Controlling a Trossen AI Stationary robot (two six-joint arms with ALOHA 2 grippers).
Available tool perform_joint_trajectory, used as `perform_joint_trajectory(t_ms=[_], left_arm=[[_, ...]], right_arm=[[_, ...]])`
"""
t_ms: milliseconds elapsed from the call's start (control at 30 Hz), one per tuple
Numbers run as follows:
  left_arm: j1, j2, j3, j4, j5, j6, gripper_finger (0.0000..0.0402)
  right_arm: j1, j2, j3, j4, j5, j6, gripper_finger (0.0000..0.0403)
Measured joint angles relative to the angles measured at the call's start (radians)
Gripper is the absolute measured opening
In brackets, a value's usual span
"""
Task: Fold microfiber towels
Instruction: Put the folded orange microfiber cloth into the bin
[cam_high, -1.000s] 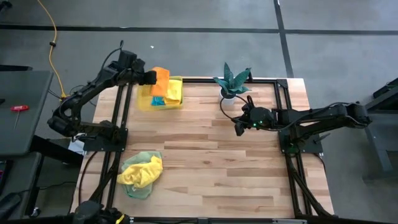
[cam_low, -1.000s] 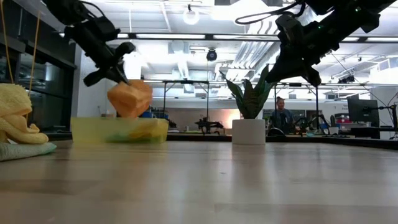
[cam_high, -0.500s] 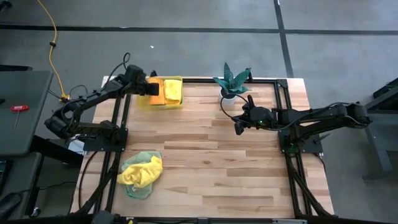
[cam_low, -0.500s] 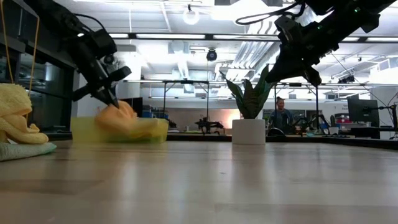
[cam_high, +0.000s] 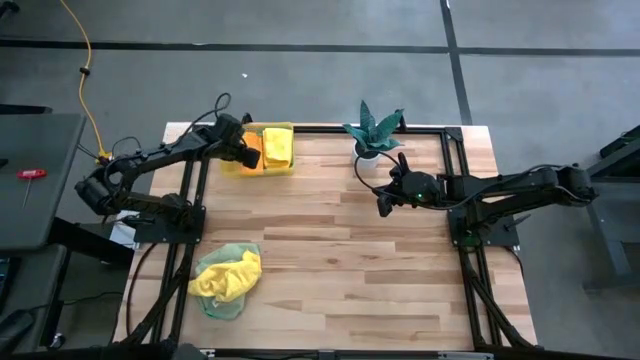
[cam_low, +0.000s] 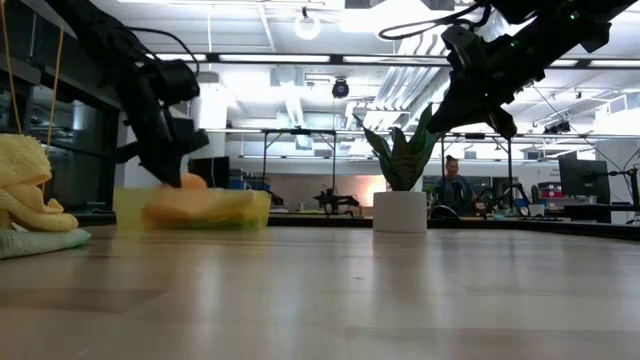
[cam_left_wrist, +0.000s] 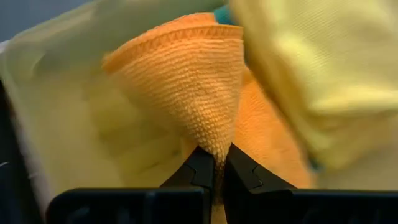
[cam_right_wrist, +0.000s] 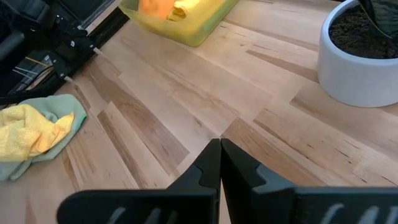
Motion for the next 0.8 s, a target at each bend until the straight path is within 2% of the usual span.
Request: perform_joint_trajectory(t_ms=[133,300,600,800], left_arm=[[-0.063,0.064,0.0,-0.016,-0.147,-0.008,0.0],[-0.105,0.12,-0.001,-0.007,-0.267,-0.027,0.0006],[-0.11,0.137,-0.001,0.037,-0.326,-0.026,0.0043],[-0.109,0.133,-0.001,0.042,-0.343,0.027,0.0099]], right_arm=[[0.0,0.0,0.0,0.0,0.0,0.011,0.0],[0.0,0.0,0.0,0.001,0.0,0.011,0.0],[0.0,0.0,0.0,0.001,0.0,0.019,0.0],[0.0,0.0,0.0,0.002,0.0,0.035,0.0]])
